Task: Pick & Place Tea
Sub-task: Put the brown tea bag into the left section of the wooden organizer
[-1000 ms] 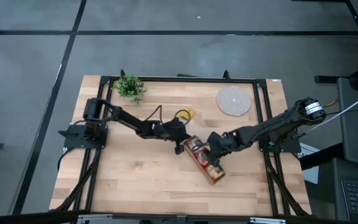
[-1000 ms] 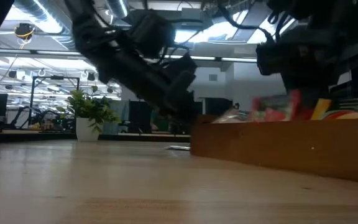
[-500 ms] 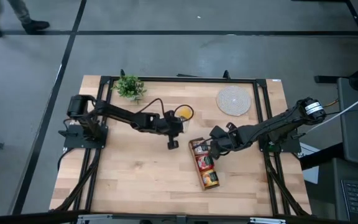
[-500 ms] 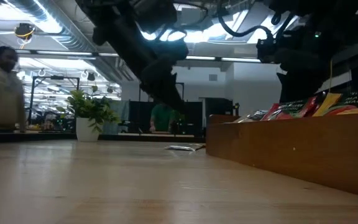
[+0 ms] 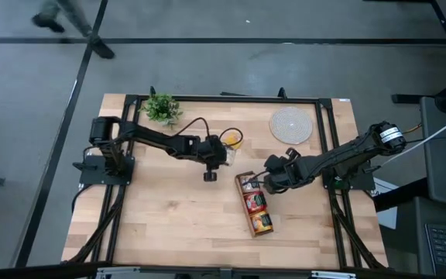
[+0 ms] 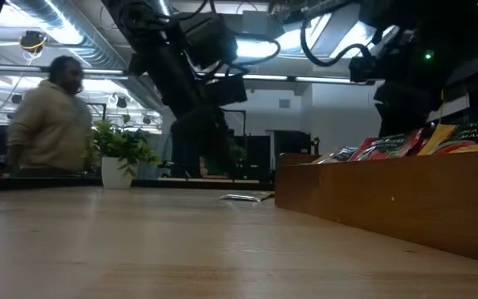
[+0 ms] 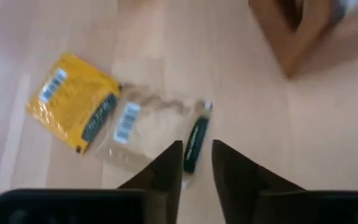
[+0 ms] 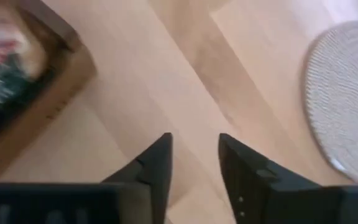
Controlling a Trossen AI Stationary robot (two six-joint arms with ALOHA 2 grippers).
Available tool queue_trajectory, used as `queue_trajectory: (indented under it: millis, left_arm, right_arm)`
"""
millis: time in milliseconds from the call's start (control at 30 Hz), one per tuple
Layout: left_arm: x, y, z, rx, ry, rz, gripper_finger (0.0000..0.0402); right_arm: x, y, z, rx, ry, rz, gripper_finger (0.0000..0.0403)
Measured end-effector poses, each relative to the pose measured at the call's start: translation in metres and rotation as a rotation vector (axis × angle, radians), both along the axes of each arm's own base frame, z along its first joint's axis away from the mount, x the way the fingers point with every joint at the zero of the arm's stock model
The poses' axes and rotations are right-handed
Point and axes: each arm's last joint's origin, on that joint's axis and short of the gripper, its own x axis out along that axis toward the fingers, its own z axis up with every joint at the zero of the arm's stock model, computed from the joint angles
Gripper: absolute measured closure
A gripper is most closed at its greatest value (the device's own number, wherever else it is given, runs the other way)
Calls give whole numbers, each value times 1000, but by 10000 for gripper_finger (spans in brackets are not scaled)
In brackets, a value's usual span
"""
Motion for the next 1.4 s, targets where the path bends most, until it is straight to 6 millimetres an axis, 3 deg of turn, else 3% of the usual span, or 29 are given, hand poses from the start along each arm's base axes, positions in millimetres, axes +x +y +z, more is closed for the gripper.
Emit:
queue_trajectory:
  millis: [267,533,1000,1400]
  left_arm:
    - [1,4,-8,203,69,-132,242]
    - [6,11,-19,276,81,-172,208]
    - [12,21,-41,259,106,-202,227]
    - [1,28,-47,-135,126,-168,278]
  right_arm:
    - [-4,-1,-1,1,20,-44,203]
    - [1,0,0,19,-22,-32,181]
    - [2,3,-1,95,-21,-34,185]
    - [2,4,-1,129,-16,-28,185]
